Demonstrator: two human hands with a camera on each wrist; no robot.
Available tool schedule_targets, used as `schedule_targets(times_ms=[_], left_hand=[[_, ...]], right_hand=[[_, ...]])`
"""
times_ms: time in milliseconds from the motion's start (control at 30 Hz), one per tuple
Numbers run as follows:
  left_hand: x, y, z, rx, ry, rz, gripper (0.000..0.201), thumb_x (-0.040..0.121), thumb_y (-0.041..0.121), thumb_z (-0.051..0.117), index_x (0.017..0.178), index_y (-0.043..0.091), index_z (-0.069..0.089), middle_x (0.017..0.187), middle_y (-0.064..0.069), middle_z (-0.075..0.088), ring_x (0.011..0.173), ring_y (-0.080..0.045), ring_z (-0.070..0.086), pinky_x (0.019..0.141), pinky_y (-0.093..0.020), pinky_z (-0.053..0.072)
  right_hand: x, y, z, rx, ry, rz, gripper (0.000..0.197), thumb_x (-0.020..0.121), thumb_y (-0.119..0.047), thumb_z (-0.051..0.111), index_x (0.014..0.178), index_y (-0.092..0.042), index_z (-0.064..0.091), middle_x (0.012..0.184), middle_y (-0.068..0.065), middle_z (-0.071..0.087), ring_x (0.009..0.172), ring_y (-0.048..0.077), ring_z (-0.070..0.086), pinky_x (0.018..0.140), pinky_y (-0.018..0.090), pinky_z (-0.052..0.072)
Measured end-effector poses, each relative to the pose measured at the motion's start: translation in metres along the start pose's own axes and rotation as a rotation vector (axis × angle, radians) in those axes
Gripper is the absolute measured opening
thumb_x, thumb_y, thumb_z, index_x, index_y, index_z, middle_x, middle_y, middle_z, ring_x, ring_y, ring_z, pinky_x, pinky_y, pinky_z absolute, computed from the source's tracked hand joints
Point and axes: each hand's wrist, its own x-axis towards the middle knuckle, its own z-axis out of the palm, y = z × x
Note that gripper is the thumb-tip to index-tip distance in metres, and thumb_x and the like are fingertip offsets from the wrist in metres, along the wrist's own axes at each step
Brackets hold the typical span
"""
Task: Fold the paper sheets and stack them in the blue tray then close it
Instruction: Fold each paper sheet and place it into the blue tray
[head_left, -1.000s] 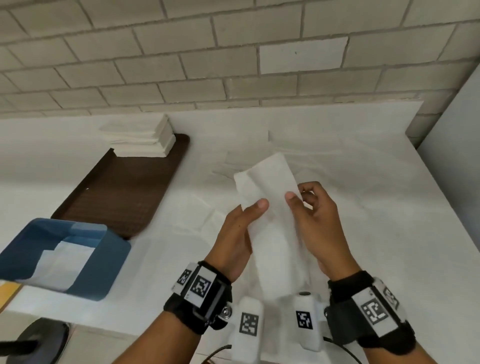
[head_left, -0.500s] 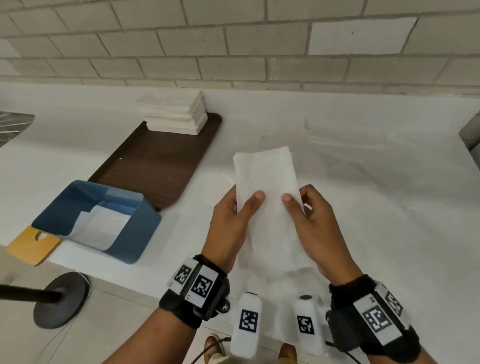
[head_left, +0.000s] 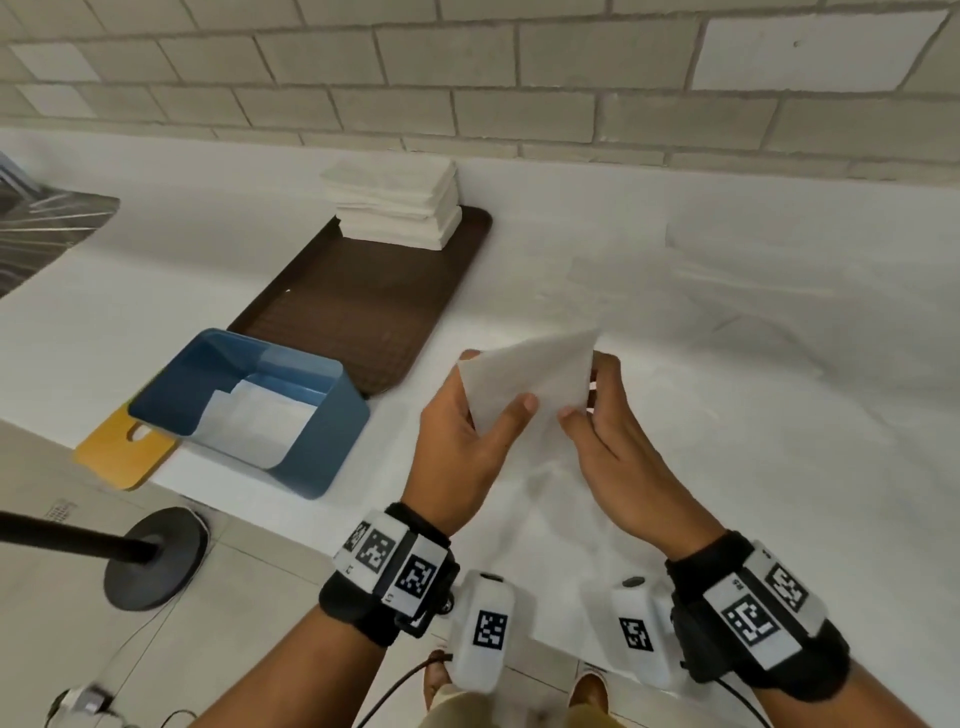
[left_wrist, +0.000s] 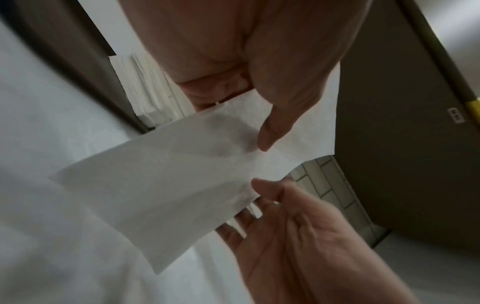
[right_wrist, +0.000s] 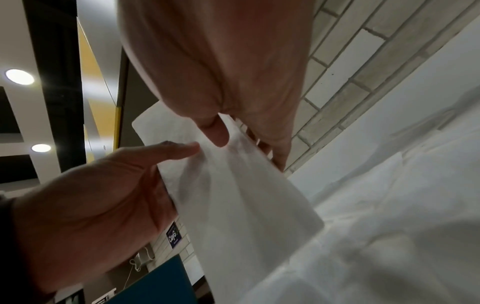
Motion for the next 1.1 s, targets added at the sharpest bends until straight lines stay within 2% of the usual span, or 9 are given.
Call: schedule_targets(times_ms=[133, 267, 400, 533, 700, 800, 900, 1000, 1100], left_hand=[[-0.011, -0.026, -0.01, 0.092, -0.011, -0.117, 0.045, 0.093, 0.024, 0.069, 0.135, 0.019, 0.056, 0.126, 0.006, 0.07, 0.116, -0.009, 0.067, 0.1, -0.045, 0.055], [0.004, -0.003, -0.041, -0.114, 0.111, -0.13, 0.046, 0.088, 0.018, 0.071, 0.132, 0.013, 0.059, 0.122, -0.003, 0.073, 0.114, -0.02, 0.069, 0.098, -0.048, 0.057], [0.032, 0.033, -0.122, -0.207, 0.23, -0.143, 0.054, 0.084, 0.014, 0.077, 0.134, 0.011, 0.055, 0.127, -0.007, 0.071, 0.115, -0.028, 0.069, 0.097, -0.056, 0.056], [0.057, 0.056, -0.239, 0.085, 0.398, -0.089, 0.049, 0.072, 0.018, 0.086, 0.114, 0.02, 0.06, 0.109, -0.013, 0.073, 0.099, -0.034, 0.072, 0.081, -0.054, 0.061], [0.073, 0.028, -0.316, 0.743, 0.126, -0.112, 0.052, 0.081, 0.011, 0.082, 0.12, 0.023, 0.05, 0.089, 0.006, 0.066, 0.075, -0.012, 0.066, 0.06, -0.019, 0.048], [0.078, 0.003, -0.326, 0.974, -0.106, -0.107, 0.057, 0.085, 0.01, 0.075, 0.13, 0.026, 0.043, 0.094, 0.007, 0.065, 0.083, -0.022, 0.067, 0.065, -0.026, 0.054], [0.08, -0.012, -0.331, 1.26, -0.26, -0.089, 0.064, 0.084, 0.019, 0.075, 0.137, 0.026, 0.038, 0.121, -0.001, 0.059, 0.104, -0.026, 0.061, 0.081, -0.042, 0.057], [0.08, -0.02, -0.329, 1.439, -0.356, 0.041, 0.048, 0.085, 0.025, 0.074, 0.128, 0.02, 0.052, 0.125, -0.002, 0.053, 0.109, -0.026, 0.056, 0.085, -0.032, 0.054], [0.085, -0.031, -0.323, 1.404, -0.538, 0.095, 0.027, 0.093, 0.024, 0.066, 0.119, 0.017, 0.062, 0.121, -0.002, 0.06, 0.106, -0.026, 0.062, 0.086, -0.033, 0.053]], right_hand=[[0.002, 0.01, 0.017, -0.103, -0.089, 0.106, 0.036, 0.098, -0.007, 0.036, 0.125, -0.03, 0.031, 0.124, -0.002, 0.046, 0.108, 0.007, 0.053, 0.086, 0.023, 0.047], [0.014, -0.002, 0.038, -0.114, -0.097, 0.154, 0.029, 0.102, -0.014, 0.037, 0.123, -0.033, 0.031, 0.116, -0.012, 0.055, 0.097, 0.003, 0.06, 0.068, 0.017, 0.052], [0.047, -0.045, 0.072, -0.221, -0.091, 0.009, 0.02, 0.103, -0.013, 0.04, 0.116, -0.026, 0.033, 0.109, -0.008, 0.058, 0.081, 0.005, 0.061, 0.062, 0.022, 0.05], [0.091, -0.088, 0.128, -0.593, -0.13, -0.245, 0.026, 0.099, -0.007, 0.041, 0.122, -0.019, 0.036, 0.092, -0.005, 0.05, 0.072, 0.011, 0.052, 0.057, 0.022, 0.041], [0.124, -0.095, 0.203, -1.202, -0.289, -0.348, 0.042, 0.077, 0.004, 0.058, 0.115, -0.011, 0.05, 0.089, 0.004, 0.06, 0.072, 0.025, 0.057, 0.067, 0.031, 0.024], [0.133, -0.087, 0.236, -1.298, -0.381, -0.32, 0.042, 0.077, 0.004, 0.06, 0.116, -0.009, 0.05, 0.091, 0.007, 0.063, 0.066, 0.025, 0.05, 0.068, 0.032, 0.022], [0.142, -0.084, 0.253, -1.327, -0.482, -0.252, 0.043, 0.088, 0.001, 0.051, 0.129, -0.007, 0.042, 0.106, 0.01, 0.064, 0.086, 0.029, 0.062, 0.07, 0.033, 0.026], [0.152, -0.079, 0.261, -1.317, -0.597, -0.166, 0.042, 0.094, -0.002, 0.047, 0.135, -0.005, 0.041, 0.116, 0.013, 0.062, 0.101, 0.032, 0.063, 0.069, 0.035, 0.033], [0.154, -0.084, 0.265, -1.339, -0.674, -0.145, 0.029, 0.096, -0.008, 0.048, 0.123, -0.008, 0.057, 0.116, 0.012, 0.06, 0.102, 0.03, 0.062, 0.068, 0.034, 0.037]])
